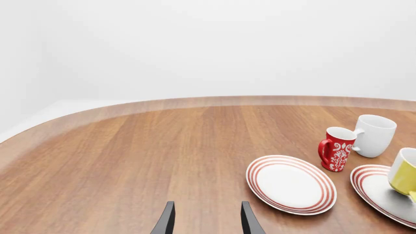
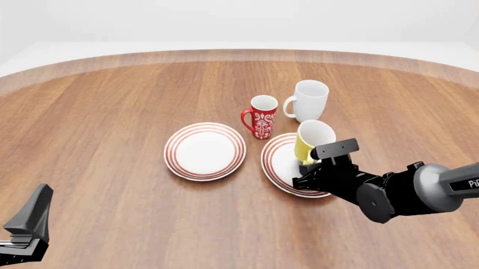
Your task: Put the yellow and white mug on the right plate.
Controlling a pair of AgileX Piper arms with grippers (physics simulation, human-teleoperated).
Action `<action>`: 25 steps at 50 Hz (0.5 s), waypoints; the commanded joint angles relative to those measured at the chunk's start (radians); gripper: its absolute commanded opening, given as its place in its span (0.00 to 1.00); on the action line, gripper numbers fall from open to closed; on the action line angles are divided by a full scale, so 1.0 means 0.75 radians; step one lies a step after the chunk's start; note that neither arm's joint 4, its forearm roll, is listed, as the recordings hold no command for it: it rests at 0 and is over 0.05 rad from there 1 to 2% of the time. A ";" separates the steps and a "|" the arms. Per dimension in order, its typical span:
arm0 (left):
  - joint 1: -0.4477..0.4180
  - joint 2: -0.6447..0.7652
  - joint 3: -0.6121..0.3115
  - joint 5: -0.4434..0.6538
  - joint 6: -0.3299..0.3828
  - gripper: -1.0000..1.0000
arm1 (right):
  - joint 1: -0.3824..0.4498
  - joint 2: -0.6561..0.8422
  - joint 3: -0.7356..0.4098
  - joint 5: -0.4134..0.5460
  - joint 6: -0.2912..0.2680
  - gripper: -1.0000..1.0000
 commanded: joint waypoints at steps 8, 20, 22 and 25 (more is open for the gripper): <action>0.000 0.000 0.000 0.000 0.000 1.00 | -0.013 0.082 -0.035 -0.022 0.000 0.00; 0.000 0.000 0.000 0.000 0.000 1.00 | -0.029 0.004 -0.014 0.026 -0.023 1.00; 0.000 0.000 0.000 0.000 0.000 1.00 | -0.031 -0.022 -0.011 0.041 -0.028 1.00; 0.000 0.000 0.000 0.000 0.000 1.00 | -0.033 -0.049 -0.008 0.058 -0.036 1.00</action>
